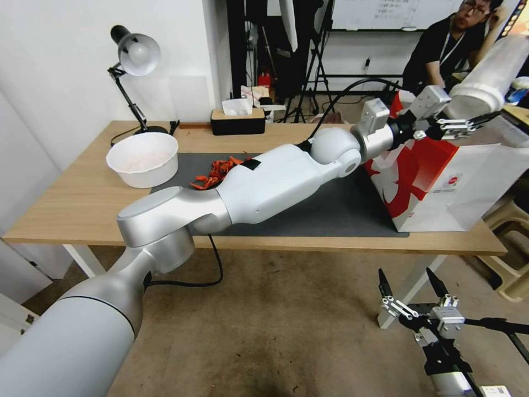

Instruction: Pick up the trash from the table and place it into the takeout bag.

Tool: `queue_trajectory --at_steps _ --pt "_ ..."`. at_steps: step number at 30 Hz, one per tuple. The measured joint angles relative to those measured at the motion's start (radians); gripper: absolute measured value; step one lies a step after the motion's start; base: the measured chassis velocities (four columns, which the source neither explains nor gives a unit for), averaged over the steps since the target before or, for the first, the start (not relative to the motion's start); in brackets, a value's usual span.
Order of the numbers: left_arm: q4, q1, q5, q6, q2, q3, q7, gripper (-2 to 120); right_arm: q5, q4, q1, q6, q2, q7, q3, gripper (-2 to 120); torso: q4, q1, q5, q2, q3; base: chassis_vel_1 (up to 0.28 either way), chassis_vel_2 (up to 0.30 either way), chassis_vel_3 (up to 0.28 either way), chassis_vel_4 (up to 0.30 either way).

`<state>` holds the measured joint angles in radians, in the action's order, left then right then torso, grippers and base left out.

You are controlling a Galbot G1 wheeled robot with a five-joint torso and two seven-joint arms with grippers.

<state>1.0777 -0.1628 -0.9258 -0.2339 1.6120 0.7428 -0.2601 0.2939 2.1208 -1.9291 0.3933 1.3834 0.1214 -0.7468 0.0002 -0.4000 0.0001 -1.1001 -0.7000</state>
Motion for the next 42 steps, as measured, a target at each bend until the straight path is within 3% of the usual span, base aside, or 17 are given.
queue_trajectory --at_steps 10,17,23,25,31,34,35,39,41,42 --pt "0.047 0.008 0.010 0.003 -0.002 0.014 0.059 99 0.014 -0.006 -0.015 0.021 -0.007 0.007 -0.014 100 -0.0002 0.000 0.0000 0.000 0.000 0.000 0.000 0.000 0.000" --pt "0.076 0.019 0.016 0.006 -0.003 0.001 0.107 100 0.014 -0.001 -0.017 0.021 -0.011 0.009 -0.012 100 -0.0002 0.000 -0.0001 0.000 0.000 0.000 0.000 0.000 0.000" --pt "0.117 0.044 0.040 0.006 -0.027 -0.024 0.196 100 0.015 -0.002 -0.014 0.021 -0.014 0.010 -0.004 100 -0.0006 0.000 0.0000 0.000 0.000 0.000 0.000 0.000 0.000" --pt "0.173 0.078 0.062 0.028 -0.085 -0.044 0.262 100 0.013 -0.006 -0.006 0.019 -0.016 0.010 0.004 100 -0.0004 0.000 -0.0001 0.000 0.000 0.000 0.000 0.000 0.000" --pt "0.255 0.158 0.129 0.078 -0.205 -0.105 0.352 100 0.011 -0.011 0.002 0.009 -0.029 0.010 0.010 100 0.0001 0.000 -0.0003 0.000 0.000 0.000 0.000 0.000 0.000" --pt "0.369 0.238 0.182 0.133 -0.297 -0.151 0.486 100 0.015 -0.012 -0.001 0.006 -0.042 0.010 0.007 100 0.0000 0.000 -0.0005 0.000 0.000 0.000 0.000 0.000 0.000" --pt "0.369 0.238 0.182 0.133 -0.297 -0.151 0.486 100 0.015 -0.012 -0.001 0.006 -0.042 0.010 0.007 100 0.0000 0.000 -0.0005 0.000 0.000 0.000 0.000 0.000 0.000" --pt "0.520 0.372 0.236 0.189 -0.412 -0.212 0.584 100 0.026 -0.013 -0.010 0.010 -0.057 0.010 -0.003 100 -0.0007 0.000 -0.0006 0.000 0.000 0.000 0.000 0.000 0.000" --pt "0.539 0.394 0.243 0.191 -0.430 -0.224 0.589 100 0.028 -0.013 -0.011 0.011 -0.059 0.010 -0.004 100 -0.0006 0.000 -0.0006 0.000 0.000 0.000 0.000 0.000 0.000" --pt "0.584 0.452 0.255 0.195 -0.475 -0.255 0.594 100 0.032 -0.013 -0.014 0.013 -0.062 0.010 -0.006 100 -0.0003 0.000 -0.0007 0.000 0.000 0.000 0.000 0.000 0.000"
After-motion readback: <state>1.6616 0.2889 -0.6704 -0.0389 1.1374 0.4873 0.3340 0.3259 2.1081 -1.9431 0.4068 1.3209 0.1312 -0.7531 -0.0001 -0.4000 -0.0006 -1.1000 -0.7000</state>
